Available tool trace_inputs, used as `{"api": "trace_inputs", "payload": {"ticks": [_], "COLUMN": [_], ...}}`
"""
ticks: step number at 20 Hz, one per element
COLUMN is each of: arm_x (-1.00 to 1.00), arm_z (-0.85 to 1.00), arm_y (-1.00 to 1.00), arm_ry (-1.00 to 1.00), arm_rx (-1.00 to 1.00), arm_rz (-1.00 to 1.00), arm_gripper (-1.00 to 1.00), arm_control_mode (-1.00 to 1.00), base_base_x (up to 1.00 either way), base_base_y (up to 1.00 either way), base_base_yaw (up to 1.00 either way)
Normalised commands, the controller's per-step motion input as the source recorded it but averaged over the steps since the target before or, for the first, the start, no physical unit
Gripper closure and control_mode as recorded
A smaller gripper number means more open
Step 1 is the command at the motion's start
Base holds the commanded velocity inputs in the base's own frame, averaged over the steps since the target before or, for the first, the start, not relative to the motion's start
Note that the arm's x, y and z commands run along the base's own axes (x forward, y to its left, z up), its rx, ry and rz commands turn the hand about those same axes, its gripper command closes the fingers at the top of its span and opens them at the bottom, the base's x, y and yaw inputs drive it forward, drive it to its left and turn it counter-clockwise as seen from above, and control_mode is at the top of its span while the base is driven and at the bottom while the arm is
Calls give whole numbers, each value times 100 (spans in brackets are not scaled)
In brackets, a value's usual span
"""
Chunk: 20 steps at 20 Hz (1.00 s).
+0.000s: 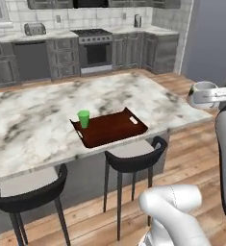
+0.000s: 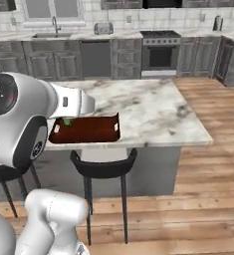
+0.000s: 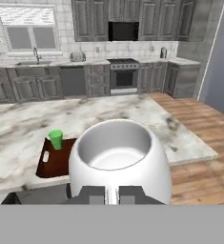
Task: There is a tray on the dining counter. Grab the cup, mug, and pitcher and place them on the tray. The pitcher may be placed next to the tray if it cannot fit the tray.
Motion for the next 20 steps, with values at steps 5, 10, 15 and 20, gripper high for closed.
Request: {"api": "trace_inputs", "payload": {"ticks": [5,10,15,20], "arm_x": [0,0,0,0], "arm_z": [0,0,0,0], "arm_y": [0,0,0,0], "arm_ry": [0,0,0,0], "arm_rx": [0,0,0,0], "arm_rz": [0,0,0,0], "arm_gripper": [100,100,100,100], "arm_control_mode": [100,100,100,100], "base_base_x": [4,24,28,58], "base_base_y": [18,-2,0,-9], "base_base_yaw": [72,41,18,-4]}}
